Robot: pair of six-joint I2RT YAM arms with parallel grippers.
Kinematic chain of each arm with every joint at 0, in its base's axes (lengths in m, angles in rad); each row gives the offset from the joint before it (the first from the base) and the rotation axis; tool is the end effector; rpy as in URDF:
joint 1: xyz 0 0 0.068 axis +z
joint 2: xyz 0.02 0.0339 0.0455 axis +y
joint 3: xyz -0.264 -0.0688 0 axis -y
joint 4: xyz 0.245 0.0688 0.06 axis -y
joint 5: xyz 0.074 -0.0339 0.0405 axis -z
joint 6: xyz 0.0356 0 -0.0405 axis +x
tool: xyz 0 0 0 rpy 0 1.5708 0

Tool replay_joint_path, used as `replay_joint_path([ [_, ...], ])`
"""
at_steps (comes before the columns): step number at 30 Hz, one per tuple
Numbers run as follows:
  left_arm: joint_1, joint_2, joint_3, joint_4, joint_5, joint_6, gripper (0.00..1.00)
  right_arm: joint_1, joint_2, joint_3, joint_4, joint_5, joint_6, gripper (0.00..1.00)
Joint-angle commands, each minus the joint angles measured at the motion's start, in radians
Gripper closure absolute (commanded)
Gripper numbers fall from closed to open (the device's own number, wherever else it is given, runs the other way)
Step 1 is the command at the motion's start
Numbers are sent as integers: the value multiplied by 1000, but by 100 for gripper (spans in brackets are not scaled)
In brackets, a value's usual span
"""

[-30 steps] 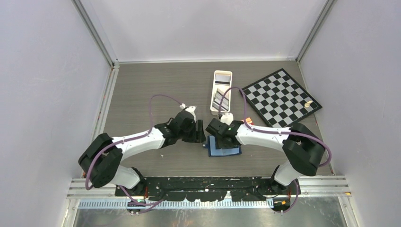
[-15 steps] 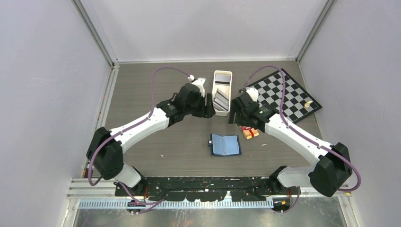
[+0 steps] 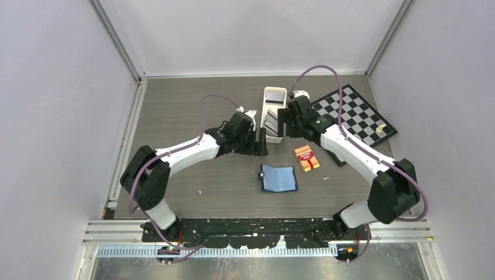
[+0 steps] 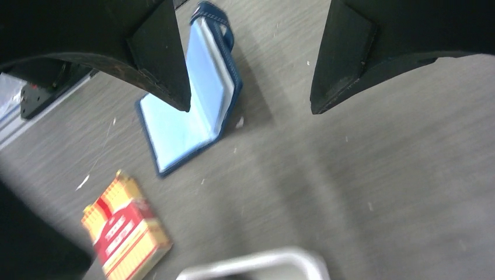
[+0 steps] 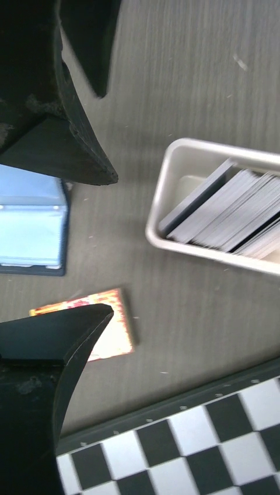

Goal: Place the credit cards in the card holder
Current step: Pick up the credit card from the storage box.

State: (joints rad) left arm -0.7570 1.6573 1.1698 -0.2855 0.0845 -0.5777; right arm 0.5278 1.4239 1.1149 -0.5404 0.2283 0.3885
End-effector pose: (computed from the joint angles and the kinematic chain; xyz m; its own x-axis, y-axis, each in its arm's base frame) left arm 0.2638 -0.2534 0.2383 -0.8229 0.0288 -0.5675 0.3328 0.8339 -0.4403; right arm 0.2674 0.1465 0.2757 -0.7373 -0.0027 -0.6756 -0.0888 0.9917 0.0929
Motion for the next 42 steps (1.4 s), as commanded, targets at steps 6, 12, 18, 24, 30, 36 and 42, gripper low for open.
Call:
replay_joint_path([
  [6, 1, -77, -237, 248, 209, -185, 22, -29, 208, 216, 81, -134, -270, 19],
  [12, -13, -79, -301, 335, 251, -217, 21, -28, 299, 278, 39, -161, -344, 19],
  [18, -15, -41, -322, 374, 271, -226, 25, -27, 337, 297, 48, -194, -383, 19],
  [24, -15, -5, -336, 430, 284, -252, 38, -3, 392, 335, 23, -131, -460, 21],
  [30, -16, 26, -344, 465, 290, -284, 52, 49, 470, 378, 5, -32, -517, 23],
  [36, -16, 30, -361, 488, 290, -301, 76, 71, 529, 400, 9, 53, -542, 23],
  [42, -17, 29, -372, 505, 292, -314, 88, 95, 559, 395, 37, 181, -585, 24],
])
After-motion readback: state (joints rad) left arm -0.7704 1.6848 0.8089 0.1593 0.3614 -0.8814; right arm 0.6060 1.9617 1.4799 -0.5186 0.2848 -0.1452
